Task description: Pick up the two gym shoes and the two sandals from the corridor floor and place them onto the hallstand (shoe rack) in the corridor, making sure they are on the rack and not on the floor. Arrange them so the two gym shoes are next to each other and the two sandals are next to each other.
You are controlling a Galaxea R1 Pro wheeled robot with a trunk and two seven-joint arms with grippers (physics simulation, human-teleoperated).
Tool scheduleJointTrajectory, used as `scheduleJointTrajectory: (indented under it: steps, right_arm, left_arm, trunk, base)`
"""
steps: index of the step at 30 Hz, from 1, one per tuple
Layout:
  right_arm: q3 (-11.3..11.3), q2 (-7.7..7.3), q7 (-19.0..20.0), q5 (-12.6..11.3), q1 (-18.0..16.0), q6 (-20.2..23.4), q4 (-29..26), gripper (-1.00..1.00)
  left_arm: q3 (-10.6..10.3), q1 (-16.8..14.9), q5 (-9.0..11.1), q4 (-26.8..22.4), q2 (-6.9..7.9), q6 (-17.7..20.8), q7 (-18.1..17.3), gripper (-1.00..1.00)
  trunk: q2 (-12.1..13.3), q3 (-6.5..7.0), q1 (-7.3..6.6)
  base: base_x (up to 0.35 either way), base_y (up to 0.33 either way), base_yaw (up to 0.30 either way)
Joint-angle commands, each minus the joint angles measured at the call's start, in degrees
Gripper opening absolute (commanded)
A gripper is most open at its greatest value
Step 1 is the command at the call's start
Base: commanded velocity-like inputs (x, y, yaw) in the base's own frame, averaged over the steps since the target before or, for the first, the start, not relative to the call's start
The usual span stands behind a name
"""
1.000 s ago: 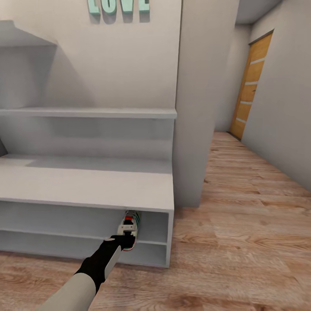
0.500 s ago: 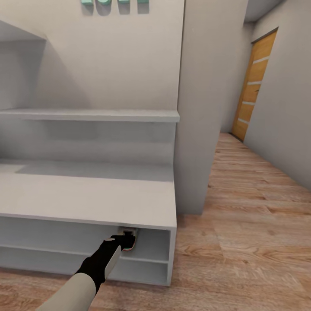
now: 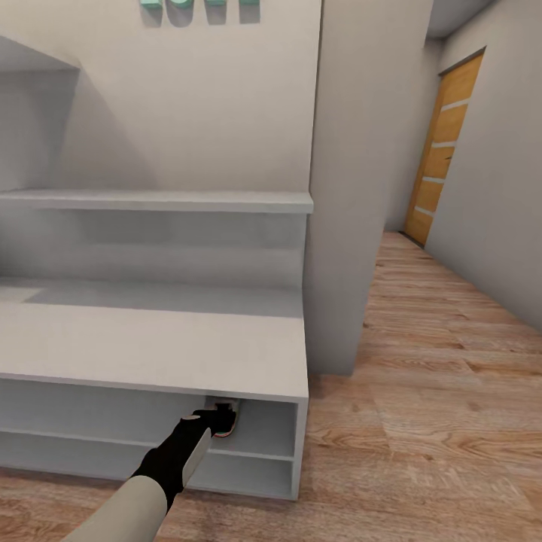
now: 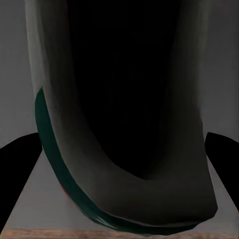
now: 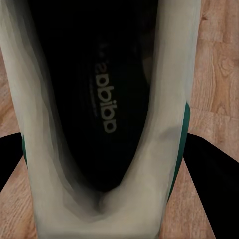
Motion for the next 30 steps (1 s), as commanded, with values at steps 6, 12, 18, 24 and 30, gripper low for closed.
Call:
scheduleJointTrajectory:
  steps: [6,12,18,24,30]
  right_arm:
    - [0.0,-0.02,-0.4,-0.5,0.0,0.2,-0.1,-1.00]
    - [0.0,-0.02,-0.4,-0.5,0.0,0.2,-0.1,-1.00]
    - [0.0,-0.02,-0.4,-0.5,0.0,0.2,-0.1,-1.00]
    - [0.0,-0.02,-0.4,-0.5,0.0,0.2,-0.1,-1.00]
    - [0.0,-0.02,-0.4,-0.5,0.0,0.2,-0.1,-1.00]
  left_arm:
    - [-0.3,0.0,0.6,-0.1,0.05,0.3,0.5,-1.00]
    - [-0.4,0.0,0.6,-0.1,0.03,0.3,0.5,1.00]
    - [-0.4,0.0,0.5,-0.1,0.05,-0.1,0.5,1.00]
    - [-0.4,0.0,0.6,-0.1,0.05,-0.1,0.5,1.00]
    - [-0.4,0.0,0.6,-0.1,0.05,-0.1,0.5,1.00]
  trunk:
    - [0.0,-0.06,-0.01]
    - [0.0,-0.06,-0.01]
    - [0.0,-0.06,-0.01]
    - [0.0,-0.06,-0.01]
    - [0.0,-0.06,-0.01]
  base:
    - [0.000,0.000,0.000]
    - [0.000,0.000,0.000]
    - [-0.013,0.002,0.000]
    - [-0.267,0.062,0.000]
    - [-0.328,0.078,0.000]
